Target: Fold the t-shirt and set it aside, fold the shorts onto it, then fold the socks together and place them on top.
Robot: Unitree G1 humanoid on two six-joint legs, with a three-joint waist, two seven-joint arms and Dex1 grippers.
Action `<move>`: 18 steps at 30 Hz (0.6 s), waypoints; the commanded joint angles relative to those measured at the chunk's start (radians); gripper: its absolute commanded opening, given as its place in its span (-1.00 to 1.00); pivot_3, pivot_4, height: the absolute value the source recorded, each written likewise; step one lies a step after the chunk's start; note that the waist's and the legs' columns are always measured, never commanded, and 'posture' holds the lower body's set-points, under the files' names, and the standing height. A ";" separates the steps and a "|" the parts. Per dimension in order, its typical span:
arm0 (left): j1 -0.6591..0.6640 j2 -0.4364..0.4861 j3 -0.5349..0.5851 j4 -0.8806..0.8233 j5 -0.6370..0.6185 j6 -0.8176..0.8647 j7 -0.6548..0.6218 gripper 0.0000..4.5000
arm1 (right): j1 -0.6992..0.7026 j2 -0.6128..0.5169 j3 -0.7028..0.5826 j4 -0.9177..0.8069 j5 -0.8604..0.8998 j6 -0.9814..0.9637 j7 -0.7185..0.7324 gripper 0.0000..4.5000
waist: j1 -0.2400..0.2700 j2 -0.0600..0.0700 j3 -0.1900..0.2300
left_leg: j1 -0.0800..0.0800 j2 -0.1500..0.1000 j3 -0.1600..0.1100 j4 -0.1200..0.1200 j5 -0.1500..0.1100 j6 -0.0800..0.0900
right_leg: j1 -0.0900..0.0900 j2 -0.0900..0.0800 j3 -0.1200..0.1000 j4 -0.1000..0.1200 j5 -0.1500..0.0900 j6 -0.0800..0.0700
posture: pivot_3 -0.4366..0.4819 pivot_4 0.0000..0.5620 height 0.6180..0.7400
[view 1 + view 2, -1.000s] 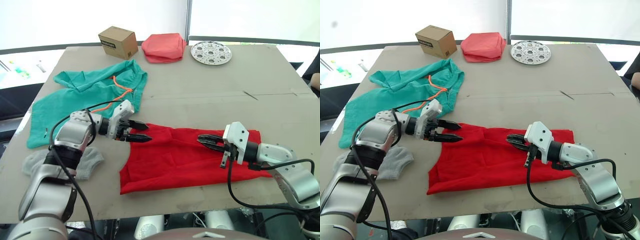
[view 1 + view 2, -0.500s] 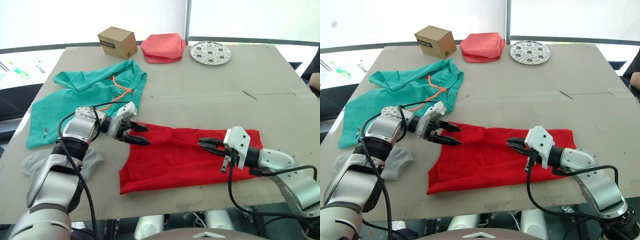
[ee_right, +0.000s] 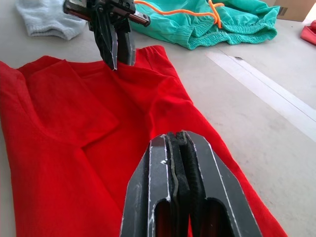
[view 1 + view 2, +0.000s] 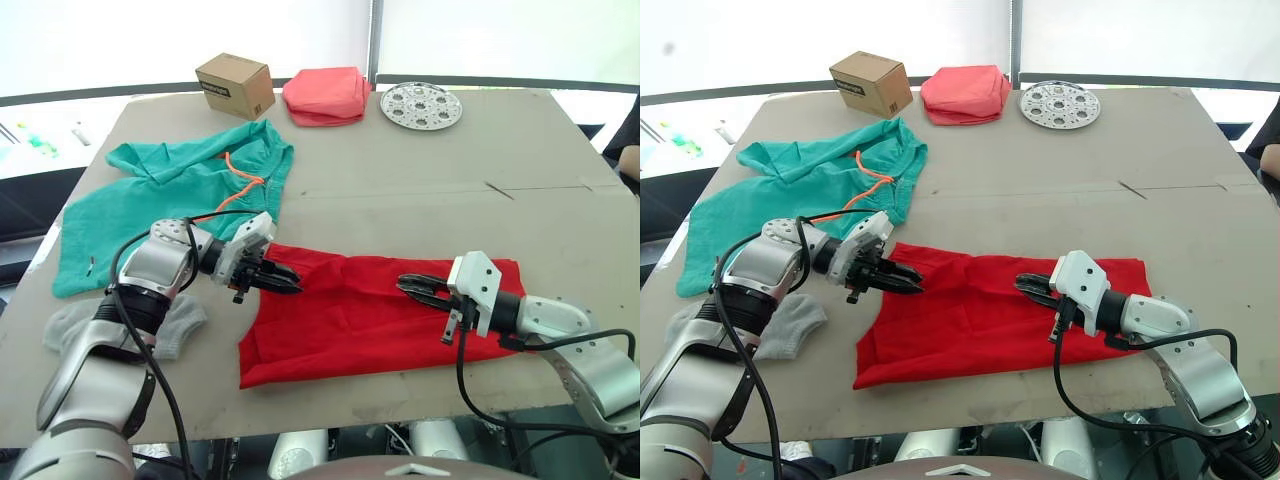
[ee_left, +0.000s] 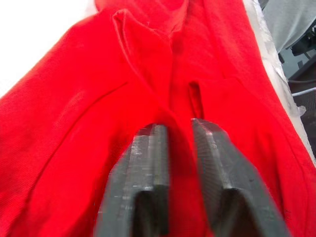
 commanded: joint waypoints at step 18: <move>0.263 -0.003 0.312 -0.381 -0.282 0.199 0.244 0.21 | 0.056 0.010 -0.126 -0.068 0.065 0.213 -0.137 -1.00 | 0.003 0.001 0.000 | 0.001 0.000 -0.003 0.000 -0.001 0.002 | 0.000 -0.002 -0.002 0.000 0.000 0.000 | -0.05 -0.47 0.94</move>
